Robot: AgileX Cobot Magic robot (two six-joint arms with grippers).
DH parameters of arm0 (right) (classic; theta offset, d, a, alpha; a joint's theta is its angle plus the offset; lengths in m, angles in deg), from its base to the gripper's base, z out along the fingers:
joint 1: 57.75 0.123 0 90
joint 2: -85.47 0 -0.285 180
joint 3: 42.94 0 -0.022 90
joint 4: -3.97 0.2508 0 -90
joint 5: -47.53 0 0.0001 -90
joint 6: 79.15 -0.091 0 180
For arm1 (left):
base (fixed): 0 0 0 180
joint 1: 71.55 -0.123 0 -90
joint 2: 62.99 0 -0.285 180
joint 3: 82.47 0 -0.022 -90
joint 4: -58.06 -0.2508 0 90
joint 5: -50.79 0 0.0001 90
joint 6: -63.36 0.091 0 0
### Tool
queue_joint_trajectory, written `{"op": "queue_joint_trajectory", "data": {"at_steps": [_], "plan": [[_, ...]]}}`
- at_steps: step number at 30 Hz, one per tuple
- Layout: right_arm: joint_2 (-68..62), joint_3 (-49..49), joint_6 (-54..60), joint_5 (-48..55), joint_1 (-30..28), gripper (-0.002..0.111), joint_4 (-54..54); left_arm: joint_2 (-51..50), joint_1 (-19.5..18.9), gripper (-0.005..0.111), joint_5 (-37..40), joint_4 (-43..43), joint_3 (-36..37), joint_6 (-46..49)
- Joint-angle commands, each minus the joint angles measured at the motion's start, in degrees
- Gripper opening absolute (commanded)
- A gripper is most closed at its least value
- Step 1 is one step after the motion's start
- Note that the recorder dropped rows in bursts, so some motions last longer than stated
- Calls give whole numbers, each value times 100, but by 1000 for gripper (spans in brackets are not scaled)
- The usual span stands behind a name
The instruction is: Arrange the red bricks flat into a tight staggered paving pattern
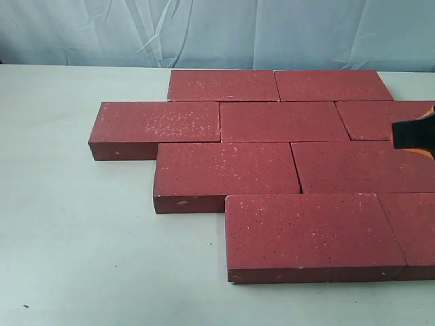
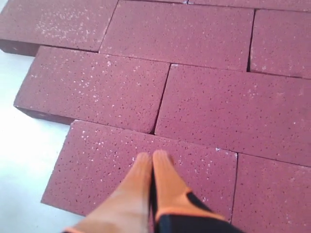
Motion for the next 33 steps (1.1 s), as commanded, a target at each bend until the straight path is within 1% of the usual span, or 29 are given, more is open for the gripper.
{"op": "queue_joint_trajectory", "data": {"at_steps": [1,9,14,18,31,33], "plan": [[509,28,0,10,-14,-1,-67,716,-30,0,-57,-40,242,8],[1286,28,0,10,-14,-1,-220,1917,-30,0,-57,-40,500,8],[1476,28,0,-9,-14,-1,-220,2426,-30,0,-23,-309,603,8],[1476,28,0,180,-14,-1,-169,2547,-30,0,-23,-402,603,8],[1476,28,0,180,-14,-1,-169,2545,-30,0,-45,-399,603,8],[1476,28,0,180,-14,-1,-169,2660,-115,0,-44,-399,603,8]]}}
